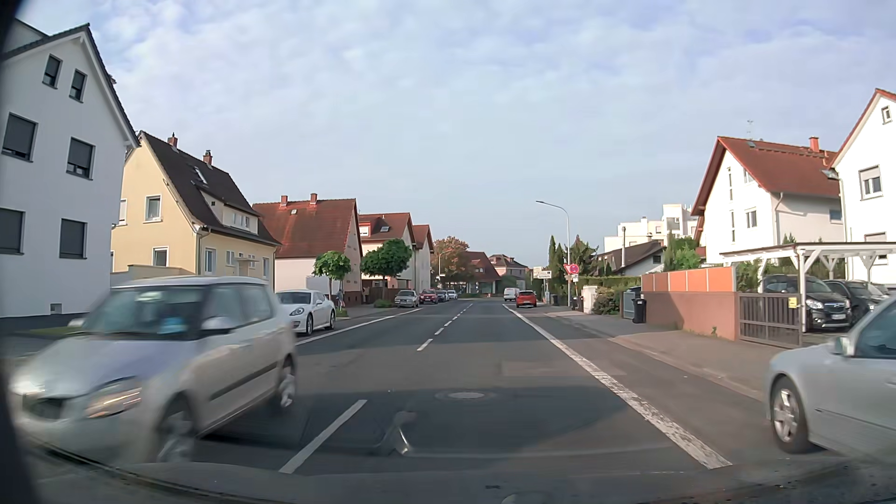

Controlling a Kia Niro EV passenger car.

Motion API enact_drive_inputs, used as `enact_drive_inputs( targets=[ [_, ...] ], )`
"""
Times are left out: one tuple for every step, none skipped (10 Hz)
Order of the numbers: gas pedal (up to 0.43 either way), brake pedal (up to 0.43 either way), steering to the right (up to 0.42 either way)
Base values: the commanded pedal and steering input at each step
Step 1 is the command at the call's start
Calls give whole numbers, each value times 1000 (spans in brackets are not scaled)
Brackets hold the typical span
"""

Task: Follow the waypoints while adhering to traffic rules and regulations

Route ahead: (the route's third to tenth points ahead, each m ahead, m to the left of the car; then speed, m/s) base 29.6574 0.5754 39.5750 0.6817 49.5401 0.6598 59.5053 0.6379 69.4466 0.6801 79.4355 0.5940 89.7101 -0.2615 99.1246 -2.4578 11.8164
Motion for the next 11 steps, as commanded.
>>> enact_drive_inputs(
  targets=[
    [87,0,-2],
    [79,0,-2],
    [79,0,-1],
    [79,0,-1],
    [79,0,-2],
    [79,0,-1],
    [79,0,-2],
    [67,0,-2],
    [79,0,-1],
    [79,0,-2],
    [79,0,-4]
  ],
)
